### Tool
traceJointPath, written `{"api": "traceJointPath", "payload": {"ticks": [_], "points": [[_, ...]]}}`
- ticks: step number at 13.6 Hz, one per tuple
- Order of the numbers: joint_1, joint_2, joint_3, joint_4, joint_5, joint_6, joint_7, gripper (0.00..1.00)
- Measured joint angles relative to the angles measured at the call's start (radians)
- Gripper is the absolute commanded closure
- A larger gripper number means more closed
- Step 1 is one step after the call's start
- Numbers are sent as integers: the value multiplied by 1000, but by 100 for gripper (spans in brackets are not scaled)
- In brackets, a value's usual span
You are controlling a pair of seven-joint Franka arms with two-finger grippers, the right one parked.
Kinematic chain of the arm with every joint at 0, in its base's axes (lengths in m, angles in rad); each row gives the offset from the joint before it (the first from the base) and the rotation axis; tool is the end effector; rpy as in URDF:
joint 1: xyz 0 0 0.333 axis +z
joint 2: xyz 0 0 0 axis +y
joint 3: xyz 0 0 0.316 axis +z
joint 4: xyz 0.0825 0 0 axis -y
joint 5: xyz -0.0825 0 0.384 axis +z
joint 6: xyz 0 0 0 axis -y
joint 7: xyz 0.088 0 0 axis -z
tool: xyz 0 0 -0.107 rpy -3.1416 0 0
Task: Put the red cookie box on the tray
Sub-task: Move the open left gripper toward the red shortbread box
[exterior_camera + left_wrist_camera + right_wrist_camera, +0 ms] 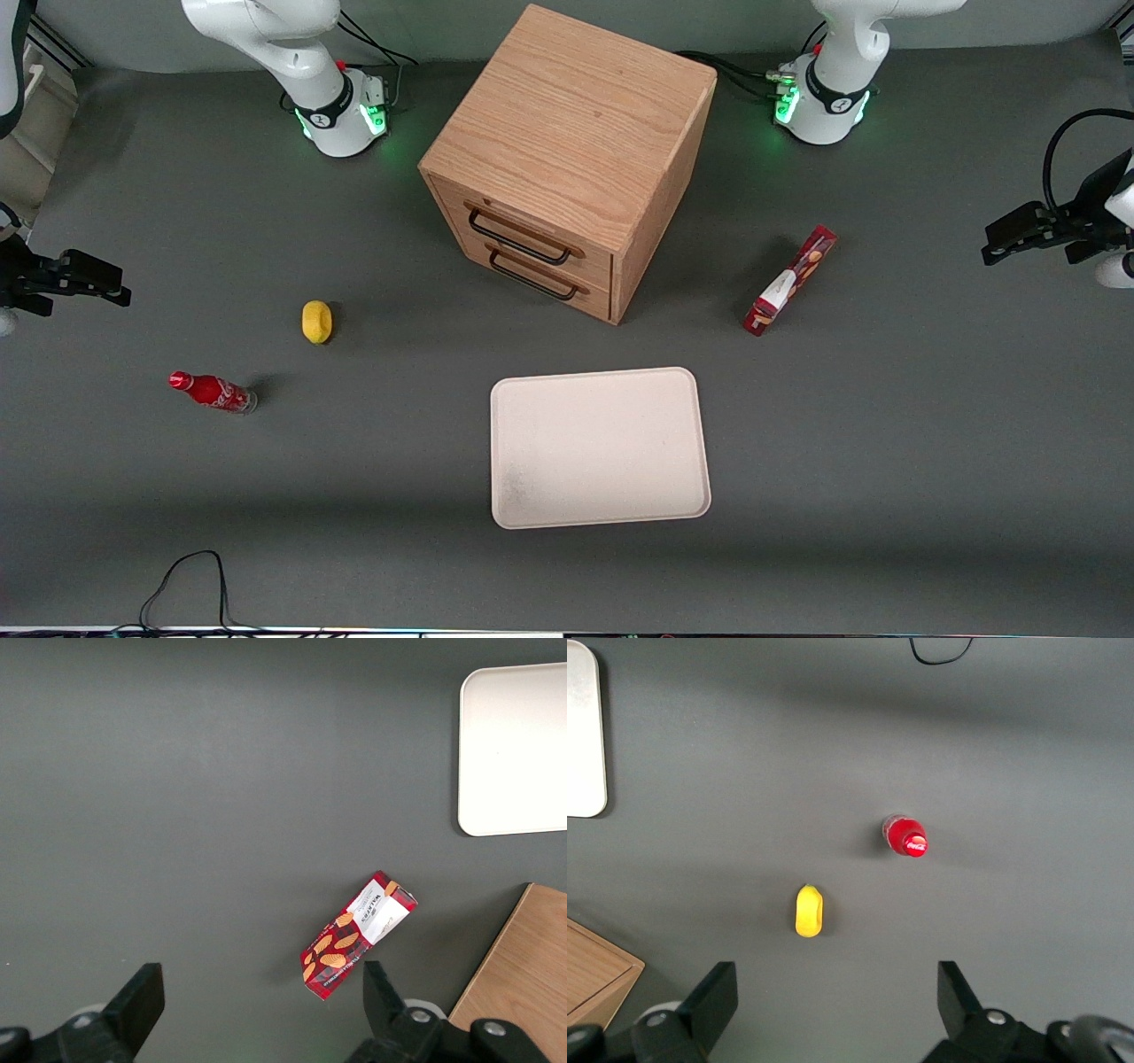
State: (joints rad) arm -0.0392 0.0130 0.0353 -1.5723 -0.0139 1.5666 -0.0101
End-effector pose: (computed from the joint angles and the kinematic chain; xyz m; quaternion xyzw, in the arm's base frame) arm 0.5577 -0.0038 0.6162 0.9999 0.0031 -0.0094 0.0067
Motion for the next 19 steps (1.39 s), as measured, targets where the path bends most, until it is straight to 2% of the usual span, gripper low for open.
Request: {"api": "traceJointPath", "payload": {"ticks": [8, 12, 16, 19], "points": [[-6, 0, -8, -3, -3, -7, 2, 0], [-78, -4, -21, -14, -4, -31, 24, 0], [-140, -91, -25, -140, -4, -17, 30, 0], [-150, -234, -56, -344, -5, 79, 2, 0]]}}
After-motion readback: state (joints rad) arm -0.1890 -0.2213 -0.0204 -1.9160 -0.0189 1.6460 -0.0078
